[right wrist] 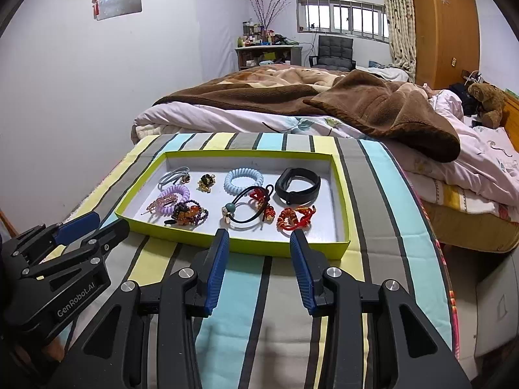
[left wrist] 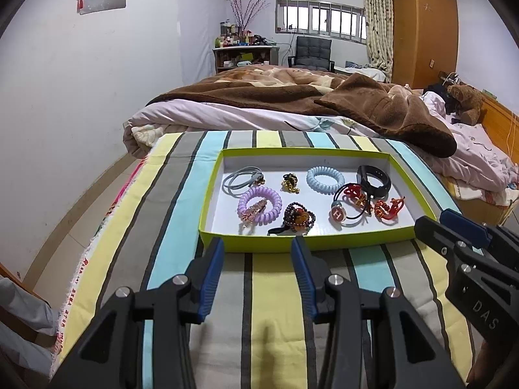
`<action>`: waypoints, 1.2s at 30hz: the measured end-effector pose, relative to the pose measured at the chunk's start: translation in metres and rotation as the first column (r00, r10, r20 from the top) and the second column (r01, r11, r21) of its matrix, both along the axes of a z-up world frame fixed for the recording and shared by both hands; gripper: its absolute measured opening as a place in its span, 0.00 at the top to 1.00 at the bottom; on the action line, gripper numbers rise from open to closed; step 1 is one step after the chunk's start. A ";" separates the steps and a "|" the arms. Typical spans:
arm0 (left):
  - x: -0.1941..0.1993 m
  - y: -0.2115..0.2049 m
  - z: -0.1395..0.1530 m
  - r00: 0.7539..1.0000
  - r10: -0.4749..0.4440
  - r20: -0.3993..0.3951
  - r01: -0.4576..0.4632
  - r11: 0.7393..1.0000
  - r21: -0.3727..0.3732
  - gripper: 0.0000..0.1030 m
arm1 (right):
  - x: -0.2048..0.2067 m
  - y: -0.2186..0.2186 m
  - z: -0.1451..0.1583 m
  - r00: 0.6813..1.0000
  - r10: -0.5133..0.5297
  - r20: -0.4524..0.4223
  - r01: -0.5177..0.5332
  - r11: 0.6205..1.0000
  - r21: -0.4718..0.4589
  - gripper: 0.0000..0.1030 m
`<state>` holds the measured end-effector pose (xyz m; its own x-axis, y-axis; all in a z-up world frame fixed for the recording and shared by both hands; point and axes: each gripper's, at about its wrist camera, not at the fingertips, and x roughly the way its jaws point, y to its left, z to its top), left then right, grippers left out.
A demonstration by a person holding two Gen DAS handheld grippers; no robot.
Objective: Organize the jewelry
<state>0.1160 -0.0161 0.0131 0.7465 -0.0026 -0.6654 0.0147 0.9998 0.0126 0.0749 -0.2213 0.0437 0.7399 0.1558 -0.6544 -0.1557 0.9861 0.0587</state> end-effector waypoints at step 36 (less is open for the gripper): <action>0.001 0.001 -0.007 1.000 -0.012 -0.025 0.012 1.000 -0.023 0.57 | 0.000 0.001 -0.003 1.000 -0.004 -0.005 0.004 1.000 0.005 0.61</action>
<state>0.1167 -0.0149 0.0061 0.7296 -0.0268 -0.6833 0.0266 0.9996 -0.0108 0.0751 -0.2203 0.0407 0.7370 0.1562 -0.6576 -0.1514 0.9864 0.0646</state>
